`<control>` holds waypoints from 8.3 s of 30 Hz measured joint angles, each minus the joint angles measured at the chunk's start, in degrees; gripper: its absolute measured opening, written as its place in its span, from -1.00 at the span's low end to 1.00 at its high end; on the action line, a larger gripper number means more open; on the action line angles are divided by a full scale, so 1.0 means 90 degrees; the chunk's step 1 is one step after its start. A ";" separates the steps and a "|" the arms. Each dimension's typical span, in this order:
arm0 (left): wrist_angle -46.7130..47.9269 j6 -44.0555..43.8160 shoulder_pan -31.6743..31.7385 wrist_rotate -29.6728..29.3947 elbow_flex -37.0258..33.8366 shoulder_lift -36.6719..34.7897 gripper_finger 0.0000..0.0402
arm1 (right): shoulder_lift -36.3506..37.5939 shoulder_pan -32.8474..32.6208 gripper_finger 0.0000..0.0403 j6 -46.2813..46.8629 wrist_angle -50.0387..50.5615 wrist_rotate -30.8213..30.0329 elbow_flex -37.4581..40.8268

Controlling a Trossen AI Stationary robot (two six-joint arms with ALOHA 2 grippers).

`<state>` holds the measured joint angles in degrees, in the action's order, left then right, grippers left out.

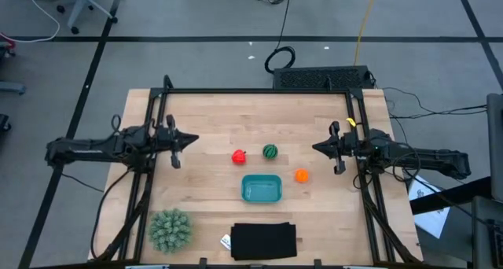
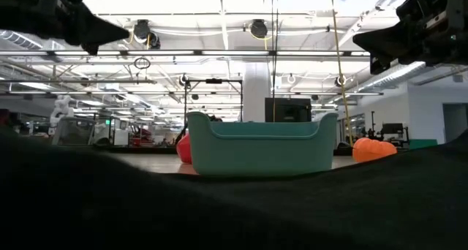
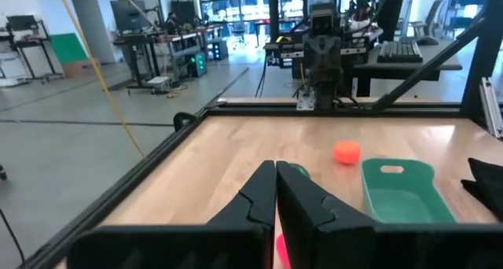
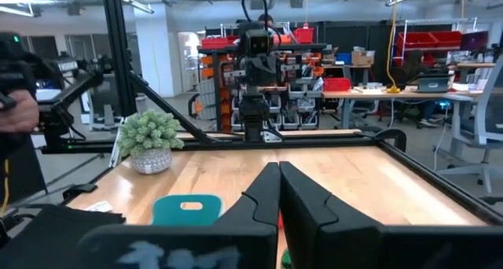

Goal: Pick and placing Produce into tupperware
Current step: Put the red apple into the blue bin

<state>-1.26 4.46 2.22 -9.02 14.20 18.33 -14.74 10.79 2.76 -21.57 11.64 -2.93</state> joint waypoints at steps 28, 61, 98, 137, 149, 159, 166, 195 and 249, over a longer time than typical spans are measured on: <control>0.2731 0.0062 0.0637 -0.0830 0.4287 0.4042 -0.92 | 0.0000 0.0002 -1.00 0.0118 0.0035 -0.0007 0.0001; 0.6538 0.0497 0.1032 0.1234 0.8990 0.8530 -0.92 | 0.0000 0.0000 -1.00 0.0122 0.0083 -0.0005 0.0001; 0.8068 0.0073 0.1001 0.1329 1.0179 0.9874 0.12 | -0.0001 0.0000 -1.00 0.0192 0.0079 -0.0003 0.0000; 0.5914 -0.1515 0.0670 0.1642 0.7637 0.9869 0.83 | -0.0001 0.0000 -1.00 0.0285 0.0173 -0.0002 0.0000; 0.5964 -0.1122 0.0639 0.1472 0.7637 0.9869 0.83 | -0.0002 0.0000 -1.00 0.0286 0.0194 -0.0002 0.0000; 0.5712 -0.1199 0.0614 0.1293 0.7458 0.9867 0.83 | -0.0002 0.0000 -1.00 0.0285 0.0195 -0.0002 0.0000; 0.5336 -0.1075 0.0612 0.1112 0.7045 0.9864 0.83 | -0.0002 0.0000 -1.00 0.0285 0.0194 -0.0002 0.0001; 0.4129 -0.0794 0.0600 0.1348 0.6236 0.9867 0.83 | -0.0002 0.0000 -1.00 0.0288 0.0193 -0.0002 0.0000; 0.6311 0.0014 0.0619 0.0940 0.8618 0.9869 0.37 | -0.0001 0.0000 -1.00 0.0288 0.0194 -0.0002 -0.0002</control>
<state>55.54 4.59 7.79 -0.56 91.76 107.15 -14.75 10.79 5.34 -19.82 11.62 -2.94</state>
